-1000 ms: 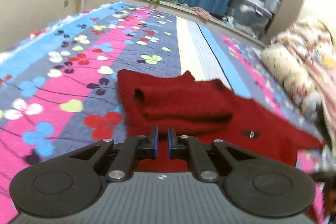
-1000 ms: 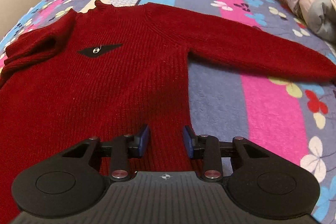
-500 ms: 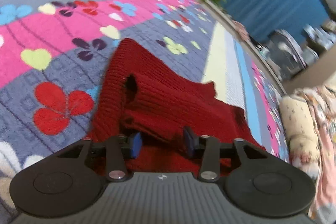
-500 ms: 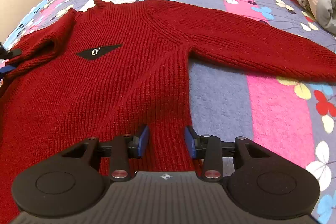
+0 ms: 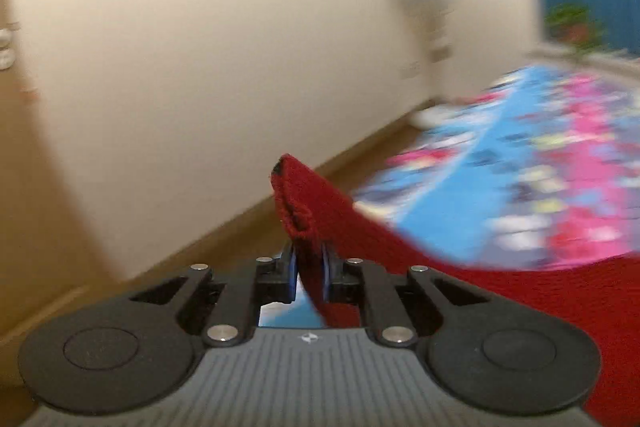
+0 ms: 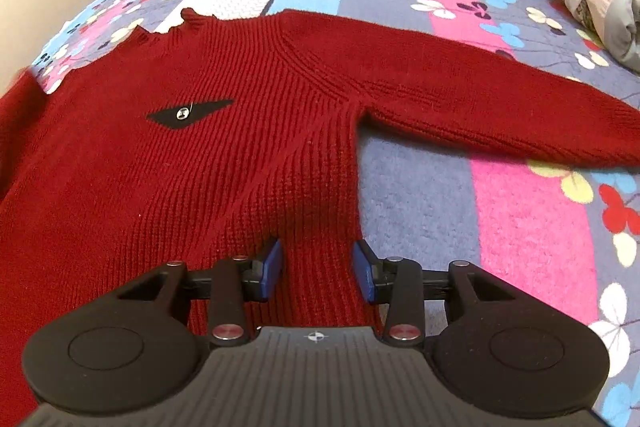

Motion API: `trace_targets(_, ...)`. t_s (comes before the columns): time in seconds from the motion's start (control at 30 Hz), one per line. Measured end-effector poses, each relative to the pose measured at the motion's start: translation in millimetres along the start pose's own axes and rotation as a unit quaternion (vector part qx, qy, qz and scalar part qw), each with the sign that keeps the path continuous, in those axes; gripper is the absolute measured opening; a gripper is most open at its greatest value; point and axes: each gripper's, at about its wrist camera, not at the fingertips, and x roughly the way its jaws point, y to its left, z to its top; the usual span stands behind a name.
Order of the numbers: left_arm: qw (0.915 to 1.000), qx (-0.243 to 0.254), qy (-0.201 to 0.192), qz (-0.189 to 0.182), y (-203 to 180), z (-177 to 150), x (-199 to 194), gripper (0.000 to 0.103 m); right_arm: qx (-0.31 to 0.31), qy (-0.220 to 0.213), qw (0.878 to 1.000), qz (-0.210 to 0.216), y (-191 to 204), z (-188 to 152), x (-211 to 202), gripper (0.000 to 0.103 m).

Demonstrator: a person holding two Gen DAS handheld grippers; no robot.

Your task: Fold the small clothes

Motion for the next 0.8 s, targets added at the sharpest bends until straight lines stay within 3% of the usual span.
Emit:
trace_targets(0.07, 0.9990, -0.017, 0.002, -0.041, 15.6, -2.1, -10.8, 0.017, 0.007, -0.013, 1.000, 0.002, -1.2, 2.0, -4.2, 0.042)
trace_targets(0.13, 0.9951, -0.004, -0.014, -0.098, 16.0, -9.3, -40.3, 0.029, 0.015, -0.030, 0.999, 0.004, -3.3, 2.8, -11.5, 0.042)
trace_targets(0.2, 0.9866, 0.007, -0.012, -0.163, 11.1, -21.8, -75.3, 0.029, 0.021, -0.047, 0.999, 0.003, -7.0, 1.6, -23.6, 0.042)
trace_targets(0.3, 0.9590, 0.030, 0.017, -0.281, 4.5, -55.3, -128.5, 0.029, 0.031, -0.068, 0.997, 0.003, -17.2, -5.9, -45.2, 0.042)
trace_targets(0.4, 0.9309, 0.083, 0.029, -0.355, -2.3, -101.7, -180.5, 0.029, 0.044, -0.073, 0.996, 0.000, -32.1, -22.9, -63.9, 0.042)
trace_targets(0.53, 0.8985, 0.132, 0.074, -0.412, -8.9, -164.9, -219.5, 0.030, 0.042, -0.031, 0.999, 0.003, -47.9, -60.6, -73.8, 0.042)
trace_targets(0.57, 0.8945, 0.140, 0.083, -0.416, -8.4, -174.7, -223.6, 0.033, 0.039, -0.019, 0.999, 0.000, -49.1, -69.8, -74.9, 0.042)
trace_targets(0.63, 0.8854, 0.154, 0.106, -0.426, -5.3, -191.3, -227.6, 0.051, 0.029, 0.010, 0.999, -0.008, -51.4, -91.3, -74.8, 0.042)
trace_targets(0.73, 0.8805, 0.154, 0.155, -0.421, 1.2, -214.6, -219.8, 0.054, 0.005, 0.030, 0.999, -0.018, -49.3, -120.0, -79.9, 0.044)
trace_targets(0.8, 0.8663, 0.158, 0.199, -0.430, 5.2, -228.0, -210.2, 0.053, 0.006, 0.028, 0.999, -0.018, -49.2, -129.8, -88.3, 0.046)
